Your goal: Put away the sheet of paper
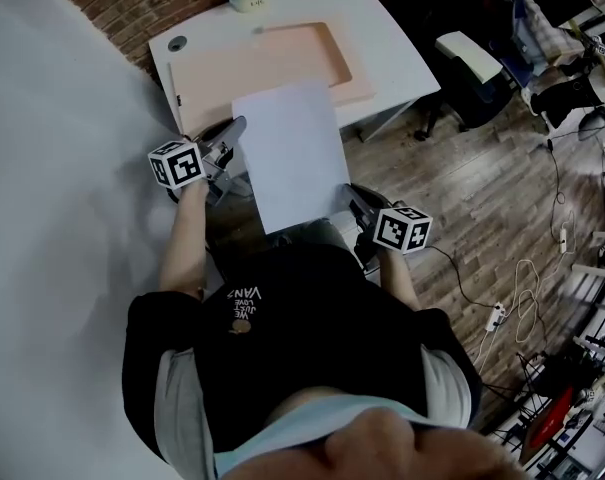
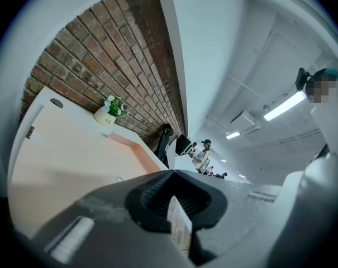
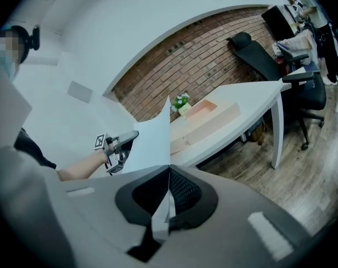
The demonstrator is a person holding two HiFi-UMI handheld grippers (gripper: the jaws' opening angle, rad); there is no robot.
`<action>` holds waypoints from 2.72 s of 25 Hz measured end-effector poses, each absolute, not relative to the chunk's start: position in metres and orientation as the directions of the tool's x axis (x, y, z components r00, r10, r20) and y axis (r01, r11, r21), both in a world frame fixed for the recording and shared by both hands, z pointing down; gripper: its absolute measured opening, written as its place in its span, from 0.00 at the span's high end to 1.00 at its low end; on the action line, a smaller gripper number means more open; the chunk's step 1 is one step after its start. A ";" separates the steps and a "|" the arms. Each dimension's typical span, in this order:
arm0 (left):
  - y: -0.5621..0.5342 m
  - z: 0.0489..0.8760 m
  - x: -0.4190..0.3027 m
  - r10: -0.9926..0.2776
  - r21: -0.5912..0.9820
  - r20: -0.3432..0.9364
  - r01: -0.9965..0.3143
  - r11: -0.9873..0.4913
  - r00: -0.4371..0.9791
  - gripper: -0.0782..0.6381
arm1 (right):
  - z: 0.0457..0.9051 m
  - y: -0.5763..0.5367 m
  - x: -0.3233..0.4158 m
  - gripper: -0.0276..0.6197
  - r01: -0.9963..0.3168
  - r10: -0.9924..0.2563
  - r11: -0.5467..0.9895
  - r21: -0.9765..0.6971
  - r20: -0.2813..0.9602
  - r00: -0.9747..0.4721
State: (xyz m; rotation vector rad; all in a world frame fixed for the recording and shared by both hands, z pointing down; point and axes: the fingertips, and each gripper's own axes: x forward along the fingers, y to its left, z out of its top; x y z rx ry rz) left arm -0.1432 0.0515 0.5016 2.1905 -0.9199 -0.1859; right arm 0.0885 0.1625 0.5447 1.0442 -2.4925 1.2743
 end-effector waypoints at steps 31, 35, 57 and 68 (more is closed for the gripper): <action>-0.054 0.523 -0.105 -0.757 0.705 0.152 -0.606 -0.368 0.636 0.89 | 0.572 0.021 0.140 0.95 -0.625 -0.379 0.416 -0.660 0.499 -0.779; -0.064 0.525 -0.106 -0.772 0.699 0.163 -0.624 -0.349 0.614 0.89 | 0.577 0.005 0.142 0.95 -0.614 -0.361 0.425 -0.665 0.497 -0.789; -0.111 0.528 -0.162 -0.776 0.711 0.186 -0.627 -0.317 0.603 0.89 | 0.580 -0.043 0.085 0.95 -0.617 -0.362 0.410 -0.672 0.501 -0.786; -0.155 0.534 -0.191 -0.723 0.716 0.199 -0.601 -0.354 0.662 0.89 | 0.586 -0.068 0.050 0.95 -0.648 -0.419 0.355 -0.673 0.506 -0.754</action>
